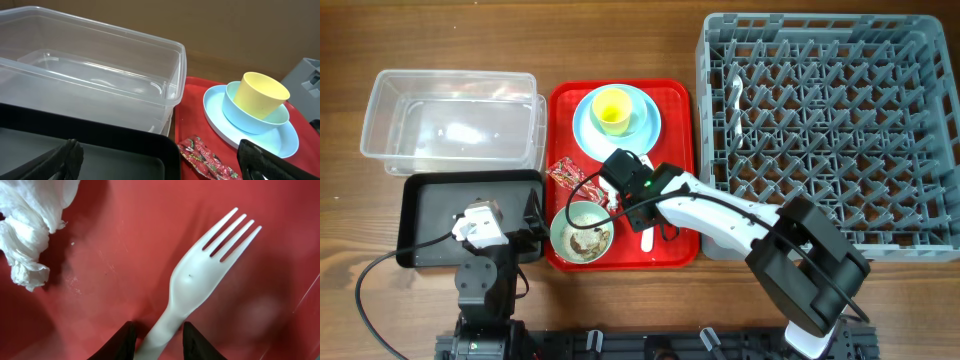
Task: Sort waste into correct bins and load items into the dishwasher rack
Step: 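Grasp the white fork on the red tray with the right gripper, then carry the fork with the right gripper and place it in the rack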
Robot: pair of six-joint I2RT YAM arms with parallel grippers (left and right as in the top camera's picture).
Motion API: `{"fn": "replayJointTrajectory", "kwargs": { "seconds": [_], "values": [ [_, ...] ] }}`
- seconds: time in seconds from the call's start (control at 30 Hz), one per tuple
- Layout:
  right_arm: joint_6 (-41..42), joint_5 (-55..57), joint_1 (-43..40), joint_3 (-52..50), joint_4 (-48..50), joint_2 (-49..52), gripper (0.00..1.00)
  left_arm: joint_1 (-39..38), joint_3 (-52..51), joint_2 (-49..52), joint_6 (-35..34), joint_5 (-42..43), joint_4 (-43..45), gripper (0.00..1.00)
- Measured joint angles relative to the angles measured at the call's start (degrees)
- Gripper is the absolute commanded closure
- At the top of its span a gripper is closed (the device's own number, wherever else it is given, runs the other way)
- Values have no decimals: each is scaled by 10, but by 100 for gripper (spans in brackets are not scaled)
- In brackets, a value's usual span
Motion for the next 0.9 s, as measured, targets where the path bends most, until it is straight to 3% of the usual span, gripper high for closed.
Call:
{"fn": "replayJointTrajectory", "kwargs": {
  "seconds": [0.17, 0.23, 0.33, 0.53, 0.67, 0.9],
  "values": [
    [-2, 0, 0, -9, 5, 0, 68, 0, 0, 0, 0, 0, 0, 0],
    [-2, 0, 0, -21, 21, -7, 80, 0, 0, 0, 0, 0, 0, 0],
    [-1, 0, 0, -28, 26, -11, 87, 0, 0, 0, 0, 0, 0, 0],
    [-2, -3, 0, -17, -30, -12, 90, 0, 0, 0, 0, 0, 0, 0],
    [-3, -10, -9, 30, -92, -16, 91, 0, 0, 0, 0, 0, 0, 0],
    [-35, -16, -82, 161, -103, -97, 96, 0, 0, 0, 0, 0, 0, 0]
  ]
}}
